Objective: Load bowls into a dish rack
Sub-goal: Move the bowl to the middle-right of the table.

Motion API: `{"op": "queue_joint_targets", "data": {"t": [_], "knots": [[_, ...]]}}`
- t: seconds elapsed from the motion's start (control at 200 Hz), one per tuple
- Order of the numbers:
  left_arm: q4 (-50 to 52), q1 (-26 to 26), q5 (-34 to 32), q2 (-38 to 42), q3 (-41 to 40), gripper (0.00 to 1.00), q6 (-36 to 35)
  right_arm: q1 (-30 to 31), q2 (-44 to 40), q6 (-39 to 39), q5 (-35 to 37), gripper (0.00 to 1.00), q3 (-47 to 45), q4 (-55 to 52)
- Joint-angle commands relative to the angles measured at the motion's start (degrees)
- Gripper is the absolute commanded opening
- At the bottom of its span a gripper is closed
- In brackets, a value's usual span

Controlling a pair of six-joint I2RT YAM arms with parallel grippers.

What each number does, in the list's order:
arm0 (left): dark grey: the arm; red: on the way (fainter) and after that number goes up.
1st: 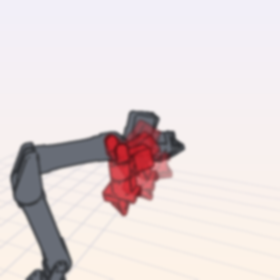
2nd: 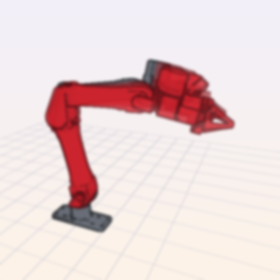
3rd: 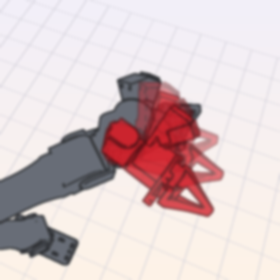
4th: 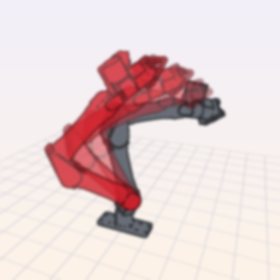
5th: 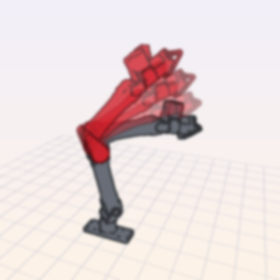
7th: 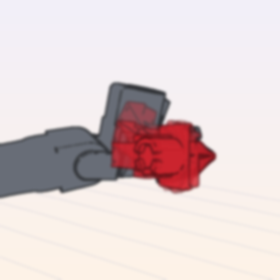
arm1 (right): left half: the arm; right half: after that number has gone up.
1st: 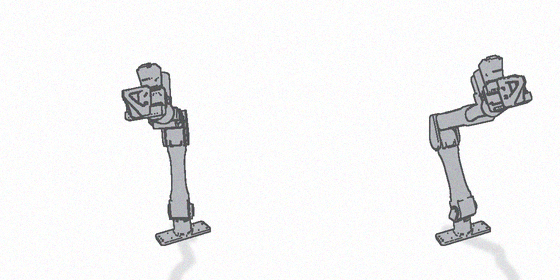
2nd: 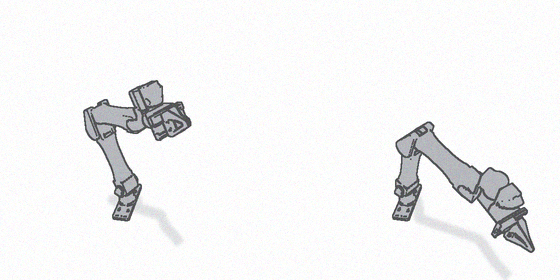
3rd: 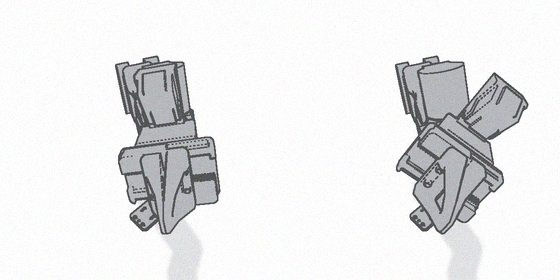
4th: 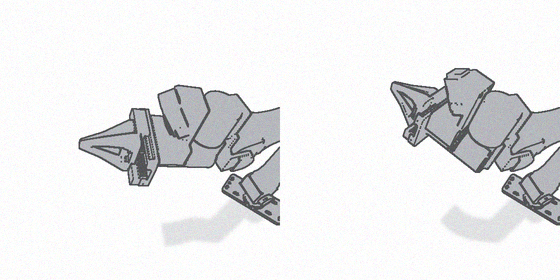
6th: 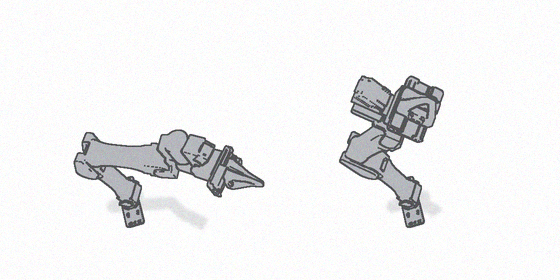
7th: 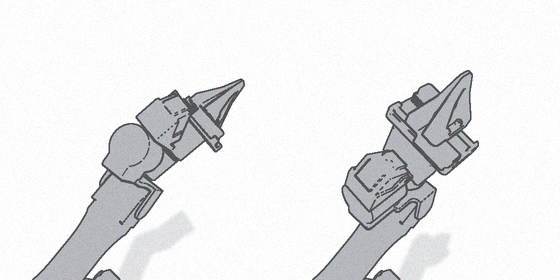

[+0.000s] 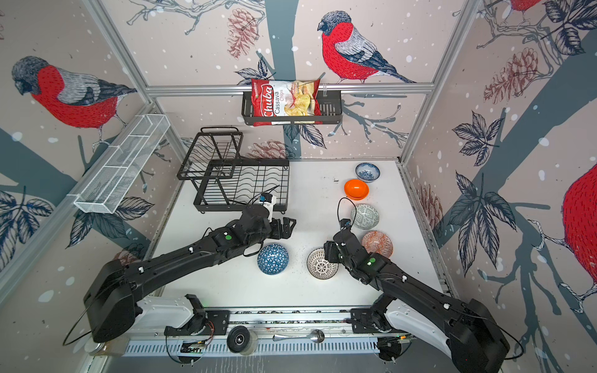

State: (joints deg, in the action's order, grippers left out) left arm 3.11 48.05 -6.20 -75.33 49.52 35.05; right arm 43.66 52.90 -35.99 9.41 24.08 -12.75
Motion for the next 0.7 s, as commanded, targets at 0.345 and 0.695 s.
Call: {"op": "queue_joint_targets", "data": {"t": [0.345, 0.695], "knots": [[-0.8, -0.3, 0.0, -0.2, 1.7, 0.98, -0.8, 2.6, 0.5, -5.1, -0.3, 0.57, -4.5, 0.3], [-1.8, -0.3, 1.3, -0.9, 1.9, 0.98, -0.2, 2.3, 5.6, -3.5, 5.4, 0.22, -0.2, 1.9]]}}
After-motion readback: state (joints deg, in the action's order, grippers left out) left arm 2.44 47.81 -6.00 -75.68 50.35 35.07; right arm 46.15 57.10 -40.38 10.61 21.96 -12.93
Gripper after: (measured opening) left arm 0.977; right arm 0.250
